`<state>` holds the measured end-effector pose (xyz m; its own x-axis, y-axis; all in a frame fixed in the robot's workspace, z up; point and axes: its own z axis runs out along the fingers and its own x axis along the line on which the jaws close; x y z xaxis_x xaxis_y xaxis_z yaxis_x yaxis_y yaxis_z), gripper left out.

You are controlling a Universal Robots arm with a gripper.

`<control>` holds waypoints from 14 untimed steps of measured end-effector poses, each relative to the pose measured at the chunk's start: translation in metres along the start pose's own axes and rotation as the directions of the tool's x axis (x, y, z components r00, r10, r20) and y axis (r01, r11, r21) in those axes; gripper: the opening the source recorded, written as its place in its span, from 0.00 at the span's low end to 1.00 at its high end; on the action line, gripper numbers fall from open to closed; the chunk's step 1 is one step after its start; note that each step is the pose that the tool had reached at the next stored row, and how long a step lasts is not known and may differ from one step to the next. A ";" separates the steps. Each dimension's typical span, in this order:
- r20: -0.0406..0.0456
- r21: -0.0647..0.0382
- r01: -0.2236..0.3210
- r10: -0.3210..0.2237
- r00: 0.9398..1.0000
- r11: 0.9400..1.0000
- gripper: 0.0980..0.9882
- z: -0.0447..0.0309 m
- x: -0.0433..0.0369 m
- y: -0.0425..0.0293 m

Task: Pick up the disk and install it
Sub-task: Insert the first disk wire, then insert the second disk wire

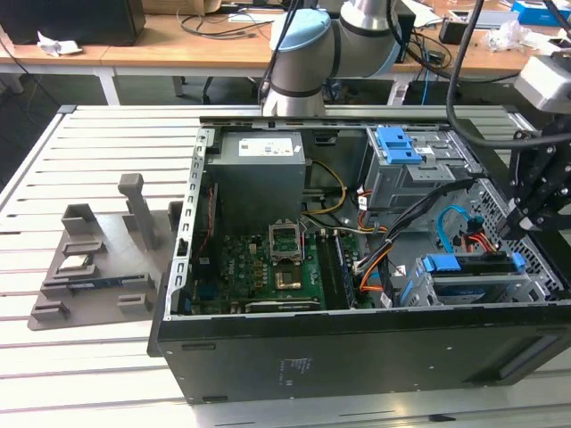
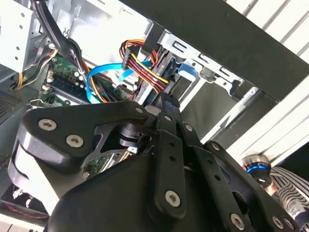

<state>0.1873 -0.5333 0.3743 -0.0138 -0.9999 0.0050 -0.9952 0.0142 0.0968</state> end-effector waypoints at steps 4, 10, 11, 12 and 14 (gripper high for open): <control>0.000 0.000 0.000 0.000 1.000 1.000 0.01 -0.0095 0.0000 0.0009; 0.000 0.000 0.000 0.000 1.000 1.000 0.01 -0.0098 0.0000 0.0009; 0.000 0.000 0.000 0.000 1.000 1.000 0.15 -0.0098 0.0000 0.0009; 0.000 0.000 0.000 0.000 1.000 1.000 0.22 -0.0098 0.0000 0.0009; 0.000 0.000 0.000 0.000 1.000 1.000 0.29 -0.0098 -0.0001 0.0009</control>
<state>0.1873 -0.5331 0.3841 -0.0137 -0.9999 0.0053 -0.9952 0.0141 0.0968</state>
